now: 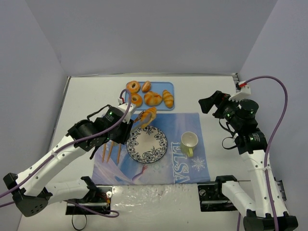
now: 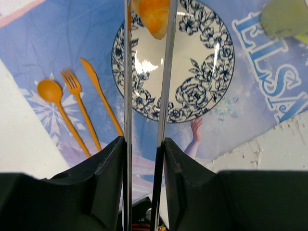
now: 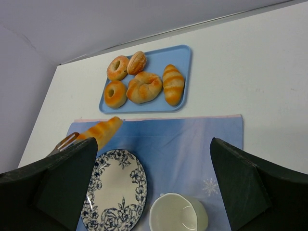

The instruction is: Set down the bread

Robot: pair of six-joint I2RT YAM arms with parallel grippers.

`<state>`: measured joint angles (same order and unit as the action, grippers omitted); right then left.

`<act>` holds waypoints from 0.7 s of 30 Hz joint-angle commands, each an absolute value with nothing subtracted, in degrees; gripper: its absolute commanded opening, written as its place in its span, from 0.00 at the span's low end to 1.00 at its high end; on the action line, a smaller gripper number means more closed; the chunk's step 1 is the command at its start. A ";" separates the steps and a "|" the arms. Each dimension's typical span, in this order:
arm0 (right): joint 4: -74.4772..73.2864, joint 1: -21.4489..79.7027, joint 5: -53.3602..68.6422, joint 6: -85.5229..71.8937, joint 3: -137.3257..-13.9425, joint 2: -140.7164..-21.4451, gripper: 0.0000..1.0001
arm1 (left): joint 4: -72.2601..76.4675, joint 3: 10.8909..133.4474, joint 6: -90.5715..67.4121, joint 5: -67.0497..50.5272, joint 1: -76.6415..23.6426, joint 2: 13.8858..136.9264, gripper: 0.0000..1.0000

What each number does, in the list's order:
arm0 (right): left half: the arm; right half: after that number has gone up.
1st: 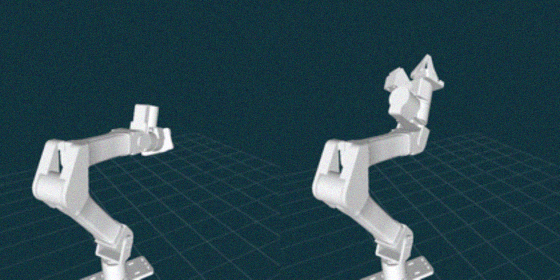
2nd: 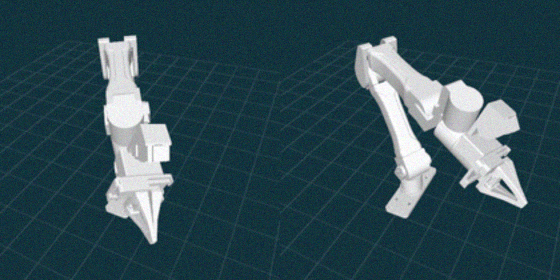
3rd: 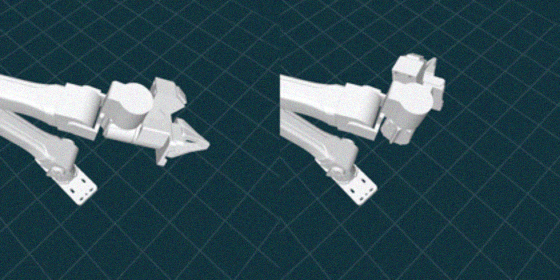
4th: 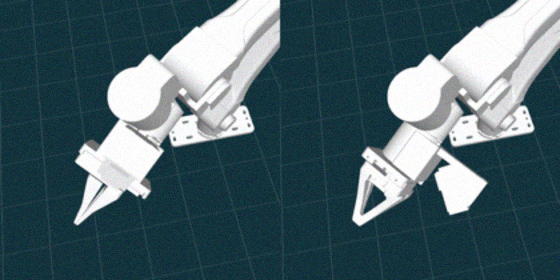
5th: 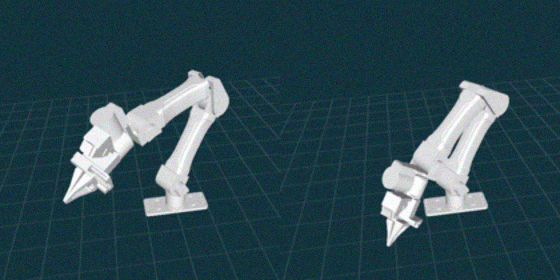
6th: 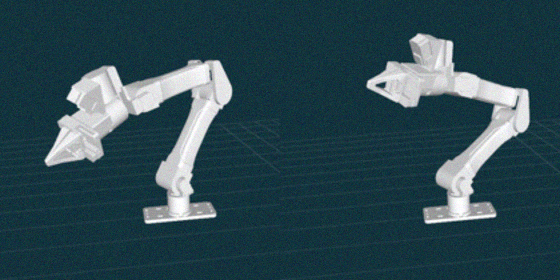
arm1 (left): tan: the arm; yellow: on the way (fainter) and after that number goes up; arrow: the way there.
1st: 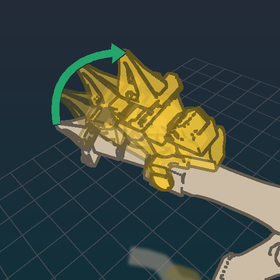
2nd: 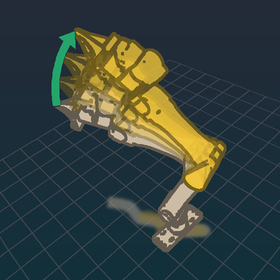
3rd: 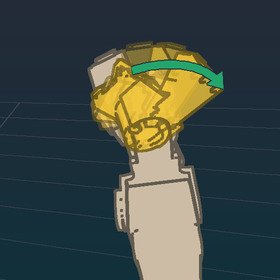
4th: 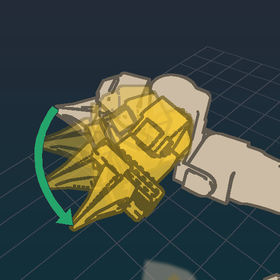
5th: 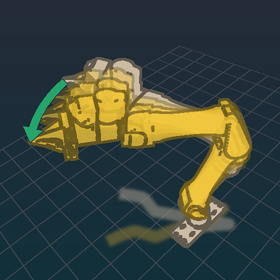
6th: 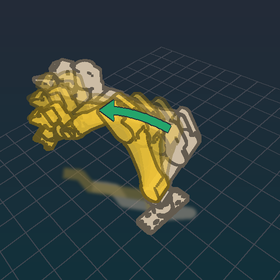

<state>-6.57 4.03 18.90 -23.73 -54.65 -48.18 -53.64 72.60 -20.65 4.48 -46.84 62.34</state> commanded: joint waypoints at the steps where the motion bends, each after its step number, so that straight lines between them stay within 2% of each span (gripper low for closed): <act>1: -0.62 4.75 18.19 -23.11 -56.86 -48.87 1.00 | -52.39 70.08 -22.85 2.83 -47.46 59.86 0.00; 15: -0.67 5.75 17.45 -22.94 -57.04 -49.53 1.00 | -50.27 62.98 -26.53 1.53 -48.78 58.04 0.00; 19: -0.62 5.95 17.05 -22.85 -56.81 -49.54 1.00 | -50.45 62.35 -26.89 1.67 -49.04 58.18 0.04; 21: -0.62 6.06 17.05 -22.95 -56.59 -49.57 1.00 | -50.38 62.05 -26.98 1.58 -49.22 58.26 0.11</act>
